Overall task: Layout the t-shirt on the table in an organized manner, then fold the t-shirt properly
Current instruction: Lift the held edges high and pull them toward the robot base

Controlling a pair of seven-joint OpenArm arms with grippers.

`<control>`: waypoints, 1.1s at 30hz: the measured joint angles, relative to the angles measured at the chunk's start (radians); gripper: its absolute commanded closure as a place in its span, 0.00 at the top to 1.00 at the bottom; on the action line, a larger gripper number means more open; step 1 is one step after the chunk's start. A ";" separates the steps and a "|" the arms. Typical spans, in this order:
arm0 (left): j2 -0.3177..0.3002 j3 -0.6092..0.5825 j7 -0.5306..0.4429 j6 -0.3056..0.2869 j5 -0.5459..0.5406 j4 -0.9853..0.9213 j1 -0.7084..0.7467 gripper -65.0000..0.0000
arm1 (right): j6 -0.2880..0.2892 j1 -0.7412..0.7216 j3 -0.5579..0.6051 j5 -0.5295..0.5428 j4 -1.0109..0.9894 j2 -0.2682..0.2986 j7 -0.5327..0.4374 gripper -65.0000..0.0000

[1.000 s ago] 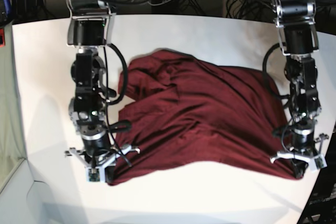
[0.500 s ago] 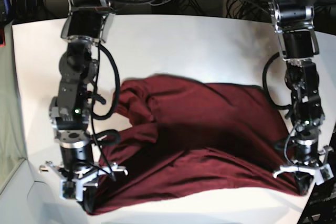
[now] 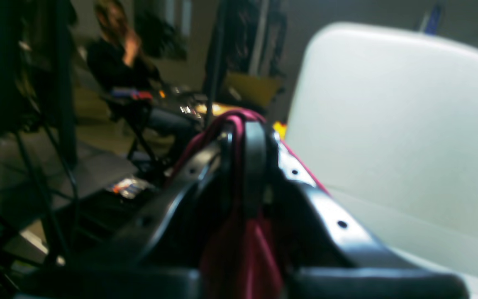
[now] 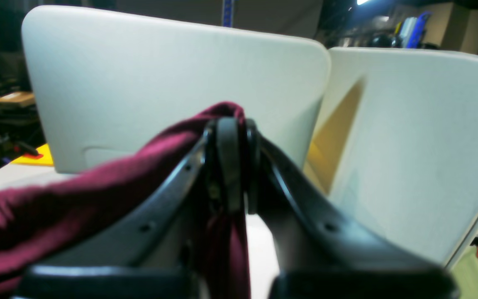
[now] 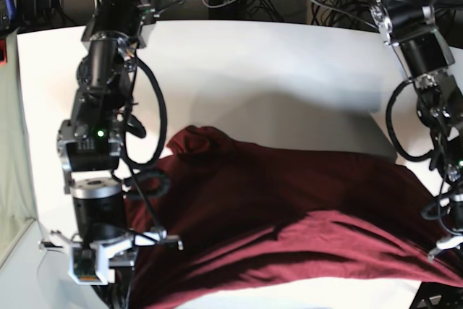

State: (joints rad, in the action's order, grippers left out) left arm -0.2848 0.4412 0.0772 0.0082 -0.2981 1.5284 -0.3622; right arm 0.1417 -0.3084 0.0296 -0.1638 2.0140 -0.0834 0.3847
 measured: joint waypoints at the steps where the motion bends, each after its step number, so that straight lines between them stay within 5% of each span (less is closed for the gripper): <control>1: 0.000 -0.002 0.006 -0.001 -0.001 0.019 0.003 0.00 | 0.000 -0.001 0.000 0.000 0.000 -0.005 0.001 0.00; 19: -0.001 -0.007 -0.008 -0.004 0.003 0.255 -0.035 0.00 | -0.004 -0.066 -0.003 -0.001 0.009 -0.036 -0.317 0.00; 33: 0.003 0.060 -0.006 0.000 0.002 0.395 0.007 0.00 | -0.007 -0.175 -0.043 -0.004 0.011 -0.064 -0.346 0.00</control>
State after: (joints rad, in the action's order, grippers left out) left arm -0.2821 0.5014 0.0711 0.0078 -0.2958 1.9232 -0.3550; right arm 0.1349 -0.4839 -0.0139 -0.1680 2.0254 -0.1474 0.0391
